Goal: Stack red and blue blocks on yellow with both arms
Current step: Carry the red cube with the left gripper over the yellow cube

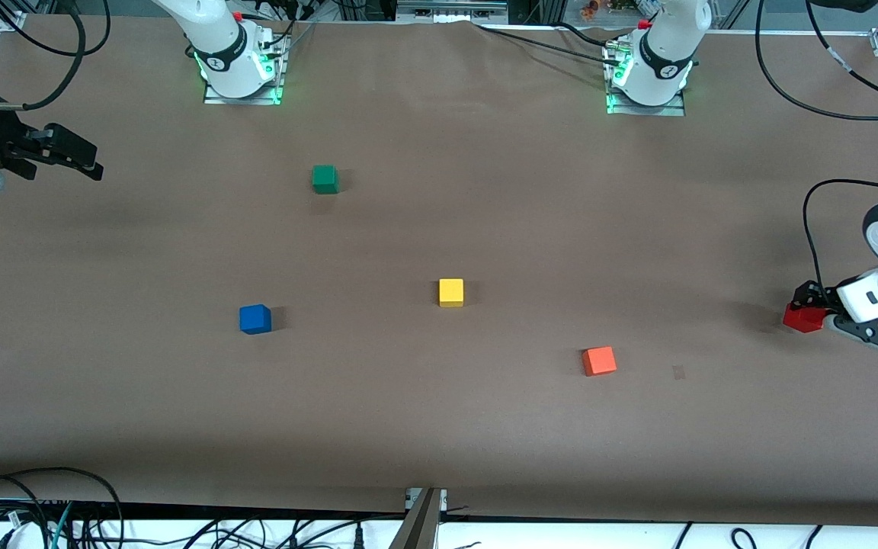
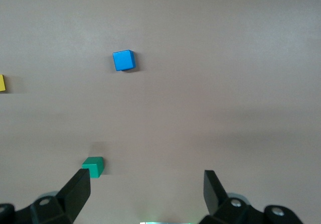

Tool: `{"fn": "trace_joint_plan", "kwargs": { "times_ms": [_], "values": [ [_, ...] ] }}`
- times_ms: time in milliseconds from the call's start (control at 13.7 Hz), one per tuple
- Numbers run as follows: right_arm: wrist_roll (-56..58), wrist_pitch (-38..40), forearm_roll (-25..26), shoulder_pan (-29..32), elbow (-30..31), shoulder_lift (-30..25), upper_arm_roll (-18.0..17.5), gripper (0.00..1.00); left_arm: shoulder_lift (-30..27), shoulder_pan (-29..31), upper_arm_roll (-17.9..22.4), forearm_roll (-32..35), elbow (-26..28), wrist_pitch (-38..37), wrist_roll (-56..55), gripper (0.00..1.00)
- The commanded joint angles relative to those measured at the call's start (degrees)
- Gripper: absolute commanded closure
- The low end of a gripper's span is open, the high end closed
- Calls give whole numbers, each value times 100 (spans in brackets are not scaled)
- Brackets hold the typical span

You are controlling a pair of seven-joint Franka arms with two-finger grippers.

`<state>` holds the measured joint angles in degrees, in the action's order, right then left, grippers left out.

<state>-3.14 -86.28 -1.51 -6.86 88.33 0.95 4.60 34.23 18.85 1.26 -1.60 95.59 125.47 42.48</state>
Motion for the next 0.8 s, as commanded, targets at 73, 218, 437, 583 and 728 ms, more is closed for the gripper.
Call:
{"fn": "trace_joint_plan", "kwargs": {
  "times_ms": [73, 218, 437, 583, 728],
  "values": [
    [41, 41, 10, 9, -141, 46, -3, 0, -644, -933, 50, 11, -243, -980, -1282, 100],
    [50, 41, 10, 9, -141, 46, -3, 0, -821, -1601, 50, 2, -260, -1147, -2151, 100],
    [50, 41, 10, 9, -141, 46, -3, 0, -848, -2166, -378, -505, -497, -1359, -3374, 100],
    [50, 41, 10, 9, -141, 46, -3, 0, -813, -2385, -888, -675, -620, -1350, -4348, 100],
    [67, 41, 10, 9, -141, 46, -3, 0, -682, -2989, -996, -588, -900, -1324, -5394, 100]
  ]
}}
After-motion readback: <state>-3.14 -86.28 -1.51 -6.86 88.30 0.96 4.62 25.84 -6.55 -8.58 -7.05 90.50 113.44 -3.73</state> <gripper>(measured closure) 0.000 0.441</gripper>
